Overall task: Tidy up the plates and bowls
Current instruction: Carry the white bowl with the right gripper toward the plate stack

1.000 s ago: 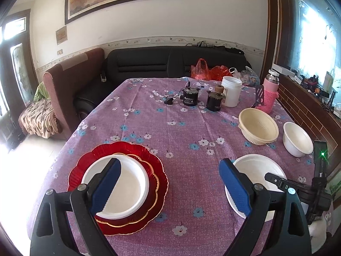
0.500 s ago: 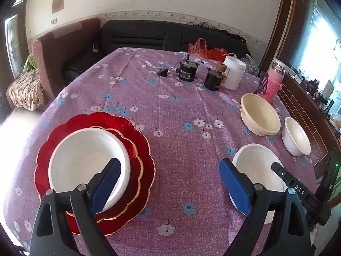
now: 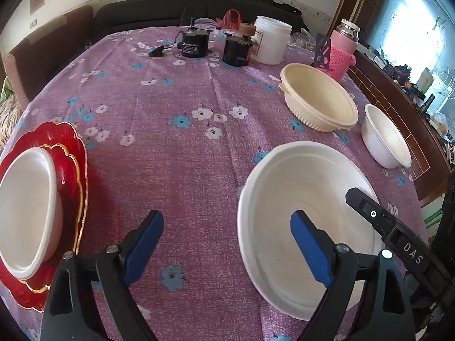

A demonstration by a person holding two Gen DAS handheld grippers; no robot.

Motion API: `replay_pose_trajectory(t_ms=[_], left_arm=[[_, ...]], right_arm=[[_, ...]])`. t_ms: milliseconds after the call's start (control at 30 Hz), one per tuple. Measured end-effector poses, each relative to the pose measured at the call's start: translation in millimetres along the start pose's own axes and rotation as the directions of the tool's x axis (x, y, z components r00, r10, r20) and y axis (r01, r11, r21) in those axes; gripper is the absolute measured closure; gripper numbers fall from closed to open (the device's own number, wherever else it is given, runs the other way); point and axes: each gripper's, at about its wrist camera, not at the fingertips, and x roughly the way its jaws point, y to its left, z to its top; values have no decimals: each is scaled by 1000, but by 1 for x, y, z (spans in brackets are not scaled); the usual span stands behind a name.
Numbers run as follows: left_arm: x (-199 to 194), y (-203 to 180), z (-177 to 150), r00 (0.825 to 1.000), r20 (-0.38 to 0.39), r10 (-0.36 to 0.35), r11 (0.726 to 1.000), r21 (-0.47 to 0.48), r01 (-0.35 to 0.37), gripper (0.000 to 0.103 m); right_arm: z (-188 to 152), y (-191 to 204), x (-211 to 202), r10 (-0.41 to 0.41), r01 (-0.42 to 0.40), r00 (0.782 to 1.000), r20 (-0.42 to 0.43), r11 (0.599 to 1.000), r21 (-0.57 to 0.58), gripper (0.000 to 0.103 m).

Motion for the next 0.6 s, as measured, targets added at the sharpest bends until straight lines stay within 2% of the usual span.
replay_pose_trajectory(t_ms=[33, 67, 100, 133, 267, 300, 333, 400, 600], left_arm=[[2, -3, -1, 1000, -9, -4, 1000, 11, 4, 35], [5, -6, -2, 1000, -22, -8, 1000, 22, 9, 43], [7, -7, -3, 999, -31, -16, 1000, 25, 17, 61], [9, -7, -4, 999, -42, -24, 999, 25, 25, 73], [13, -5, -8, 998, -51, -30, 999, 14, 31, 84], [13, -4, -9, 998, -49, -30, 999, 17, 31, 89], [12, -4, -10, 998, -47, -39, 999, 17, 40, 90], [8, -5, -11, 998, -37, -42, 999, 24, 43, 90], [-14, -3, -12, 999, 24, -35, 999, 39, 34, 90]], right_arm=[[-1, 1, 0, -1, 1, 1000, -3, 1000, -2, 72], [-2, 2, 1, -2, 2, 1000, -5, 1000, -7, 72], [-3, 3, 1, -5, 5, 1000, -7, 1000, -14, 72], [-4, 5, 2, -10, 10, 1000, -8, 1000, -23, 72], [-6, 11, 2, -27, 27, 1000, 3, 998, -53, 72], [-6, 12, 3, -32, 32, 999, 5, 998, -59, 75], [-7, 13, 5, -34, 35, 999, 4, 997, -65, 86], [-8, 16, 7, -32, 33, 999, 5, 996, -79, 92], [-12, 31, 2, -34, 41, 998, 51, 988, -146, 95]])
